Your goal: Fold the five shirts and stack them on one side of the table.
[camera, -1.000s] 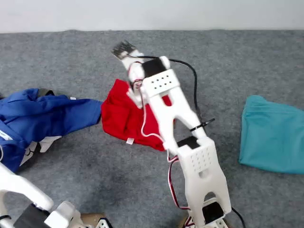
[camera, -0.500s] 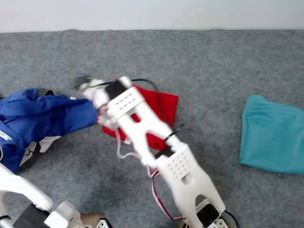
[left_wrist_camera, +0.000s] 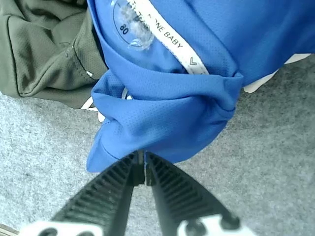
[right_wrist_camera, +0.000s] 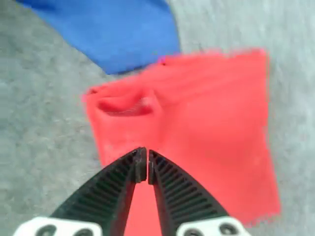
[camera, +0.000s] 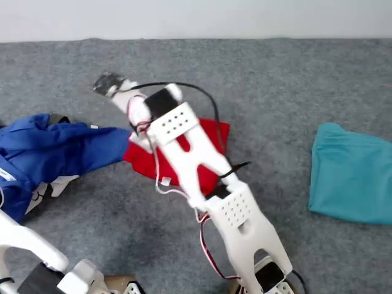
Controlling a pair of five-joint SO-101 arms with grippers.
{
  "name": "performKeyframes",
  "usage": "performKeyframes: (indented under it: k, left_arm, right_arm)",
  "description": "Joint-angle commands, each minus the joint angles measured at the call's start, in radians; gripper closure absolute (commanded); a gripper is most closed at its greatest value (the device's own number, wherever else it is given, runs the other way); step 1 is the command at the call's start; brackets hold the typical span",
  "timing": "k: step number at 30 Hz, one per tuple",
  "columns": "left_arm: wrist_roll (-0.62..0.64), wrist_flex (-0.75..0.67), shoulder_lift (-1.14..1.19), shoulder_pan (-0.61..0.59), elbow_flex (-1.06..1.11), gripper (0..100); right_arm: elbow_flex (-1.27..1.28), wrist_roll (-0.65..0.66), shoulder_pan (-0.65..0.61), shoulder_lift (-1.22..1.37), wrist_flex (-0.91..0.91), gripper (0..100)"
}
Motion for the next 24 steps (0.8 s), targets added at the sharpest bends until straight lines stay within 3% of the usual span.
performKeyframes:
  k: [1, 13, 16, 24]
  left_arm:
    - [0.009, 0.011, -0.046, -0.002, -0.004, 99]
    - [0.009, 0.011, -0.048, -0.002, -0.004, 99]
    - [0.009, 0.012, -0.048, -0.003, -0.004, 99]
    - [0.009, 0.012, -0.048, -0.002, -0.004, 99]
  right_arm:
    - [-0.029, 0.009, 0.050, -0.002, 0.042, 99.0]
    - [-0.031, 0.009, -0.151, 0.174, -0.073, 99.0]
    - [-0.037, 0.009, -0.137, 0.173, -0.096, 99.0]
    - [-0.144, 0.005, -0.048, 0.038, 0.048, 99.0]
